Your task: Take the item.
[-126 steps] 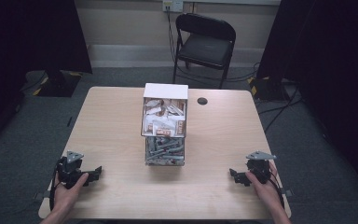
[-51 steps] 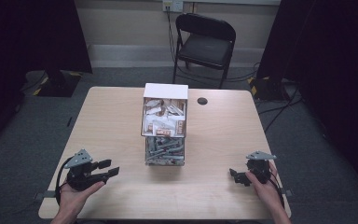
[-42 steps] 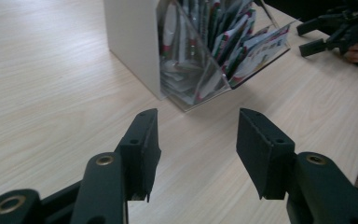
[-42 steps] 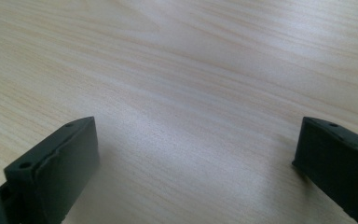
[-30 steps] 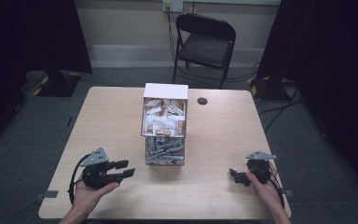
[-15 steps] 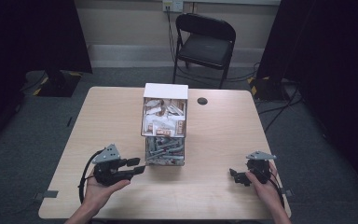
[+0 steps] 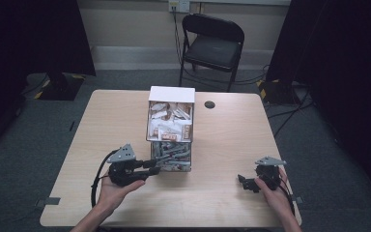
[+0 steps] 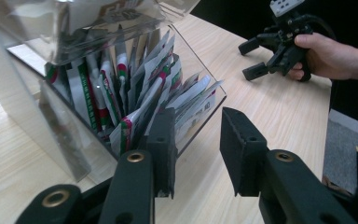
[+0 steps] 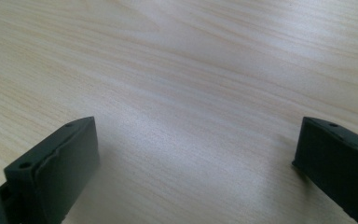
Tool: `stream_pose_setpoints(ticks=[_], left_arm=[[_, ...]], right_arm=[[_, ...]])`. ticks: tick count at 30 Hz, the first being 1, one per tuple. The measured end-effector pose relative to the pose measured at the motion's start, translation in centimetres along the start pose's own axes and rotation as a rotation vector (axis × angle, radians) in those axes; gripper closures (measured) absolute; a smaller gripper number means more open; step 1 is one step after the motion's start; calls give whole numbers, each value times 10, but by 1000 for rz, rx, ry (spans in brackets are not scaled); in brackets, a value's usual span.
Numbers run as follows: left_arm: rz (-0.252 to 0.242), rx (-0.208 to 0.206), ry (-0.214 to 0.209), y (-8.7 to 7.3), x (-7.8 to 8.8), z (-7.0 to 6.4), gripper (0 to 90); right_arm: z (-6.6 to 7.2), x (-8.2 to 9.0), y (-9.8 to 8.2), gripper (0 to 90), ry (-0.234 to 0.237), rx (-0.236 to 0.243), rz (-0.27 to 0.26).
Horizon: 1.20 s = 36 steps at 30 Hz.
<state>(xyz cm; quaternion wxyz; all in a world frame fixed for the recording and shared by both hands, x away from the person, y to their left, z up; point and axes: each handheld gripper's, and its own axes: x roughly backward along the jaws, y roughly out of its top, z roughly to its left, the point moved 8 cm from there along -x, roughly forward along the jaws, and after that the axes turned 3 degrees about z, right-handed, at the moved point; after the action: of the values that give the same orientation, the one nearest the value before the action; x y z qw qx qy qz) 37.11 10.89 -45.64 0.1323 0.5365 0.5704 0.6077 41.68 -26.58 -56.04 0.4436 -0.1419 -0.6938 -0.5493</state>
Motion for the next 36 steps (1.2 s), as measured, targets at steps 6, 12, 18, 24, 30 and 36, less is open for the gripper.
stream_pose_setpoints(ticks=[6, 12, 18, 24, 30, 36], left_arm=[[-14, 3, 5, 4, -7, 5, 669], [-23, 1, 20, 6, -7, 6, 631], [15, -28, 6, 1, -15, 6, 686], [-3, -30, -22, 4, -21, 6, 747], [-7, -30, -13, 2, -24, 6, 690], [-12, -26, -34, 1, -24, 6, 708]], right_arm=[[0, 0, 0, 0, 0, 0, 0], [0, 0, 0, 0, 0, 0, 0], [0, 0, 0, 0, 1, 1, 0], [0, 0, 0, 0, 1, 1, 0], [0, 0, 0, 0, 1, 1, 0], [0, 0, 0, 0, 1, 1, 0]])
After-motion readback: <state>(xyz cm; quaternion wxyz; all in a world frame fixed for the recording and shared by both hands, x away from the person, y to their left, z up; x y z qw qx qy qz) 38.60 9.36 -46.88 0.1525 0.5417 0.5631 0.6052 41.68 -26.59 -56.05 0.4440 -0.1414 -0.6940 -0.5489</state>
